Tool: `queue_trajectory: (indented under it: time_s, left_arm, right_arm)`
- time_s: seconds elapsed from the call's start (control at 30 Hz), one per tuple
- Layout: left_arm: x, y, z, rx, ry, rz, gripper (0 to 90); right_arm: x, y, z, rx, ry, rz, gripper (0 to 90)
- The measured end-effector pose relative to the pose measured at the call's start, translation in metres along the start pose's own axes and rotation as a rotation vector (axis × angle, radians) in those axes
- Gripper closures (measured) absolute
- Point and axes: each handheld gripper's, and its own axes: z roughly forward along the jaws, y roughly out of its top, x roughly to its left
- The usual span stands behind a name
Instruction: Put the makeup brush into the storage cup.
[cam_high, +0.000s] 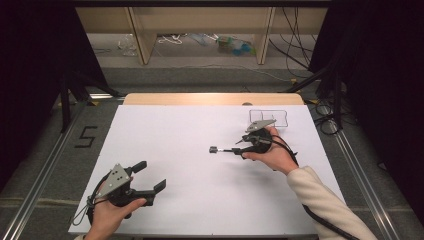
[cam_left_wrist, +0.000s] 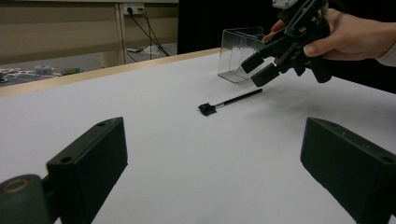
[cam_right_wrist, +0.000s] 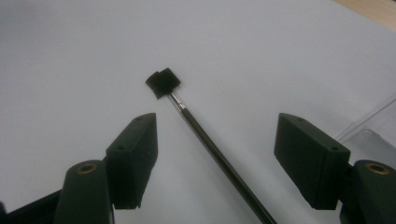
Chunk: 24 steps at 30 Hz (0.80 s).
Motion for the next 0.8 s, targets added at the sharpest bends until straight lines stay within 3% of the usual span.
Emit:
queue_trajectory:
  time_s: [0.2,0.23,0.27,0.37,0.5,0.53,0.73,0.8]
  left_arm:
    - [0.000,0.000,0.000,-0.001,-0.001,-0.001,7.0]
    - [0.000,0.000,0.000,0.000,0.000,-0.001,7.0]
    - [0.000,0.000,0.000,0.000,-0.001,-0.001,7.0]
    - [0.000,0.000,0.000,0.000,-0.002,-0.002,7.1]
    - [0.000,0.000,0.000,0.001,-0.006,-0.004,7.0]
    - [0.000,0.000,0.000,0.001,-0.007,-0.001,7.1]
    - [-0.001,-0.001,0.001,0.001,-0.006,-0.014,7.1]
    - [0.000,0.000,0.001,0.001,-0.010,0.000,7.0]
  right_arm:
    - [-0.001,0.001,0.011,0.076,-0.001,-0.035,31.6]
    - [-0.001,0.004,0.014,0.130,0.006,-0.044,31.0]
    - [-0.001,0.004,0.014,0.130,0.006,-0.044,31.0]
    - [-0.004,0.007,0.019,0.236,0.022,-0.084,31.1]
    - [-0.006,0.010,0.023,0.278,0.018,-0.099,31.5]
    - [-0.007,0.012,0.025,0.316,0.029,-0.099,31.7]
    - [-0.005,0.016,0.030,0.398,0.043,-0.117,31.7]
    - [-0.005,0.018,0.032,0.432,0.054,-0.131,31.6]
